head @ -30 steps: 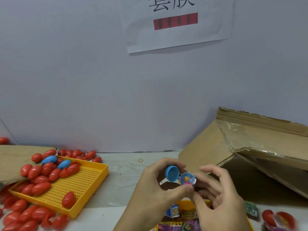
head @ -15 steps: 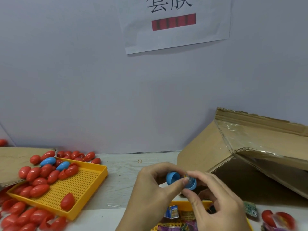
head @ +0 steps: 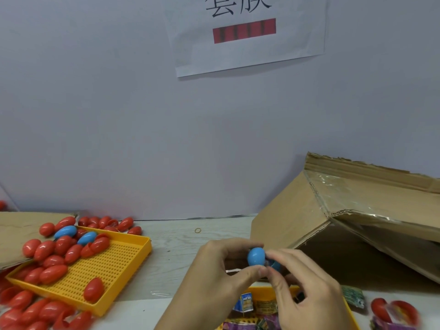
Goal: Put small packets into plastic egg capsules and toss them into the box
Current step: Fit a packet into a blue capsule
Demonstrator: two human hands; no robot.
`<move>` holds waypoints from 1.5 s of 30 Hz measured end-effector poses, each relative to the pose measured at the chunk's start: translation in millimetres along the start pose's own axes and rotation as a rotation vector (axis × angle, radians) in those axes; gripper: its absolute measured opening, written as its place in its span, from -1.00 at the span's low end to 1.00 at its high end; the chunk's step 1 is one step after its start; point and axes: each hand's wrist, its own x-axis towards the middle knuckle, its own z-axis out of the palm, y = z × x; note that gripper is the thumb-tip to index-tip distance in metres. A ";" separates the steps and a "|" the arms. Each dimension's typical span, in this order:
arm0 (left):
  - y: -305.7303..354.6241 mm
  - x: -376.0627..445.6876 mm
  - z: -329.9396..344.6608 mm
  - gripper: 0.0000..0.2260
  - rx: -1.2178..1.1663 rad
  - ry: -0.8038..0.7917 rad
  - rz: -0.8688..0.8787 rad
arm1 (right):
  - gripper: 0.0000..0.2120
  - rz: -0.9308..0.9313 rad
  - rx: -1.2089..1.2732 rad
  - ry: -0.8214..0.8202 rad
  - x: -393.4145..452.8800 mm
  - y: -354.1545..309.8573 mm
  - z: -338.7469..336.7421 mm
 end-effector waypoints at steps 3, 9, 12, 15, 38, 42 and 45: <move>-0.9 0.2 -0.2 -0.72 0.040 -0.024 -0.016 | -0.54 0.133 0.116 -0.021 -2.8 -0.4 -0.6; -1.3 -0.3 -4.3 -0.75 0.087 -0.042 -0.034 | -0.57 0.216 0.217 -0.118 -1.2 -0.8 -1.6; -2.4 -0.3 -8.1 -0.75 0.015 -0.067 -0.056 | -0.61 0.173 0.262 -0.134 0.9 -1.7 -4.9; -3.9 -0.8 -7.7 -0.71 -0.031 -0.062 -0.043 | -0.41 0.122 0.246 -0.121 -1.0 6.2 -4.0; -5.5 0.2 2.3 -0.76 -0.087 0.020 -0.074 | -0.52 0.104 0.198 -0.026 -5.3 7.9 -4.2; -0.9 -0.5 3.8 -0.73 -0.118 0.023 -0.054 | -0.52 0.145 0.202 -0.008 -5.0 5.3 -2.5; 1.6 -0.3 8.3 -0.62 -0.122 0.099 -0.003 | -0.53 0.199 0.254 -0.029 -5.0 2.1 1.7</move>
